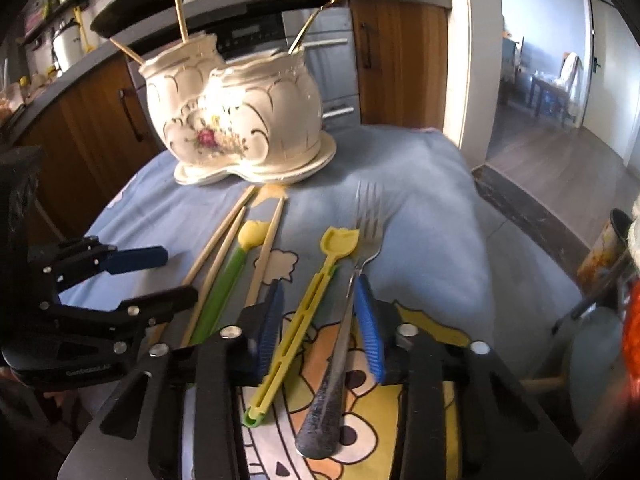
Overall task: Organize utensils
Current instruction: 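Move the left tool toward a chopstick while the right tool approaches the yellow spatula and fork, then grasp a wooden chopstick with the left tool while the right tool grasps the yellow spatula, then lift the chopstick over the tall cup while the right tool carries the spatula above the short cup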
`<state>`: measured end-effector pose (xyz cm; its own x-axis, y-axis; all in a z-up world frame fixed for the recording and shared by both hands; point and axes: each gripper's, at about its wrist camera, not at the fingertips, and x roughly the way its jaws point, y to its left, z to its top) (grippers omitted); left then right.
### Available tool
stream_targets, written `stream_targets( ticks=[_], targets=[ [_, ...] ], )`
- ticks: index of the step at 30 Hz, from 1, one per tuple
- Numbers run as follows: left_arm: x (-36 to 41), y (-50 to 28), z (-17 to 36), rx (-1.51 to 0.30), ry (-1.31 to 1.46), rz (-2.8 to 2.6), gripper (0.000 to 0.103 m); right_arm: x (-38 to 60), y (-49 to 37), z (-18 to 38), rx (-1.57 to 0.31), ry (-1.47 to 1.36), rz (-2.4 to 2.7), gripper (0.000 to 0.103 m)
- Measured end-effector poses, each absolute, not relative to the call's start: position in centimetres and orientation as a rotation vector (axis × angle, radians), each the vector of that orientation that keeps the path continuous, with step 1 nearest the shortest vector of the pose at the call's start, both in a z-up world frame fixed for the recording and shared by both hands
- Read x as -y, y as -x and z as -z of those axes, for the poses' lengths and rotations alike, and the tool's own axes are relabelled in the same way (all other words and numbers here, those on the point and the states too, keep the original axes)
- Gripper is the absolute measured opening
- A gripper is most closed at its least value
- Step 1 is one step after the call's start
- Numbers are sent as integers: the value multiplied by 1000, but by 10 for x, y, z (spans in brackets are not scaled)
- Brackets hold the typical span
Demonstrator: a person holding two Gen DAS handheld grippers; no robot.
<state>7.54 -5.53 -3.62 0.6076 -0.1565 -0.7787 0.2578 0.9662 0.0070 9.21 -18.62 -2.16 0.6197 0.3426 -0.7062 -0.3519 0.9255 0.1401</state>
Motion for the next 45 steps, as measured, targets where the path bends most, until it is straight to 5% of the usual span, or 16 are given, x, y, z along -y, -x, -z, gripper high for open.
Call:
stream_targets(
  ticks=[2,12,17,30,45],
  targets=[
    [55,-79,37,-901,-132,240,38,183,-94,22,-817,16,-404,26],
    [57,-94,35,-943,-161,265,33,164,-103,29,-871,86,-355,21],
    [46,-100,34,-966,-149,269,8,161,-103,28,-870,81,-354,11],
    [-4,-71,16,-932,-178,270,6,171,-87,-2,-727,11,-394,11],
    [-35,-27,-58,-519,-97,342,6,170,-73,-56,-494,-37,-437,11]
  ],
)
